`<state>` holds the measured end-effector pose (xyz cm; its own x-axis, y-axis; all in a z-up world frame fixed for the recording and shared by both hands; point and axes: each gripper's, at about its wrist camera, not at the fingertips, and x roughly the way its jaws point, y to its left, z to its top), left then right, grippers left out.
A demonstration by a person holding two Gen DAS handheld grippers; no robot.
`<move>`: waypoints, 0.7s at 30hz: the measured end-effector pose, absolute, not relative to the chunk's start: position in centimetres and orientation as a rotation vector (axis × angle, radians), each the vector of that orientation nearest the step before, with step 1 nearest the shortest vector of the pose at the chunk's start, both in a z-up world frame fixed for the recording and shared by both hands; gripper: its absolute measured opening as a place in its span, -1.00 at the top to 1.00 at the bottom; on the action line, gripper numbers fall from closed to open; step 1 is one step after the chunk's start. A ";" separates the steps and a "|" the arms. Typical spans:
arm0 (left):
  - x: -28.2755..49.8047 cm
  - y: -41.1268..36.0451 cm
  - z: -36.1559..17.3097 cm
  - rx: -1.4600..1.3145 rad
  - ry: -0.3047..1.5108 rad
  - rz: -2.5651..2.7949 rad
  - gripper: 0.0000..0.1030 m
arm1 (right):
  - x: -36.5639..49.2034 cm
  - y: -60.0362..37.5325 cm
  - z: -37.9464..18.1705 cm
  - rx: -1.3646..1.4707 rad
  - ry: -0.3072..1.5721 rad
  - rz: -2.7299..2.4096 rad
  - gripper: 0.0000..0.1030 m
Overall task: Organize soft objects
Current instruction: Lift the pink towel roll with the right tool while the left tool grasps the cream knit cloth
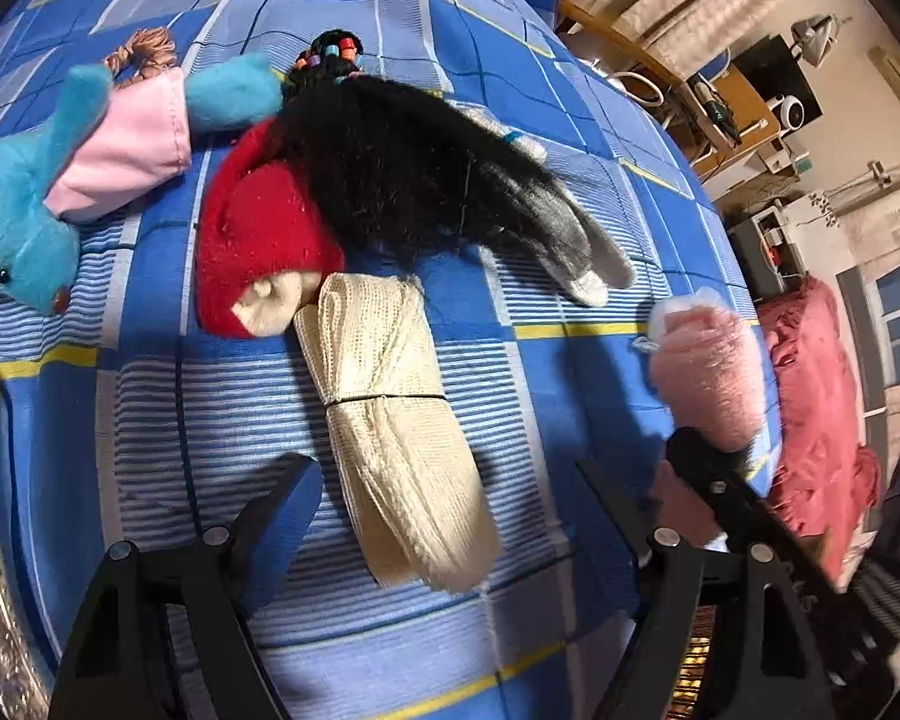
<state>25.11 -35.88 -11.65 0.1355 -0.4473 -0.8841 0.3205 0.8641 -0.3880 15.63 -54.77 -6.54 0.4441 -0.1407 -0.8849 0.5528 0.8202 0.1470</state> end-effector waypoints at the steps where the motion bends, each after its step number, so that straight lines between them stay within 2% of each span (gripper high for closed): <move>1: 25.0 -35.9 -11.6 -0.098 1.302 -0.563 -0.53 | 15.7 -54.7 -6.6 0.452 1.031 -0.448 0.04; 2: 24.8 -35.9 -11.6 -0.080 1.289 -0.564 -0.46 | 15.8 -54.6 -6.6 0.448 1.032 -0.445 0.04; 4: 24.4 -35.7 -11.6 -0.043 1.264 -0.549 -0.01 | 15.9 -54.4 -6.5 0.438 1.031 -0.438 0.04; 5: 24.4 -35.5 -11.6 -0.033 1.258 -0.546 0.12 | 15.9 -54.4 -6.5 0.434 1.029 -0.437 0.04; 9: 24.5 -34.3 -11.6 -0.060 1.255 -0.583 0.24 | 16.0 -54.2 -6.5 0.427 1.024 -0.430 0.04; 12: 24.6 -32.8 -11.5 -0.112 1.255 -0.574 0.49 | 16.0 -54.0 -6.3 0.431 1.013 -0.407 0.04; 15: 23.9 -31.5 -10.7 -0.137 1.234 -0.578 0.60 | 16.1 -53.6 -6.2 0.455 1.000 -0.358 0.04; 21: 22.9 -29.7 -9.7 -0.198 1.213 -0.588 0.64 | 16.2 -53.1 -5.6 0.446 0.963 -0.328 0.04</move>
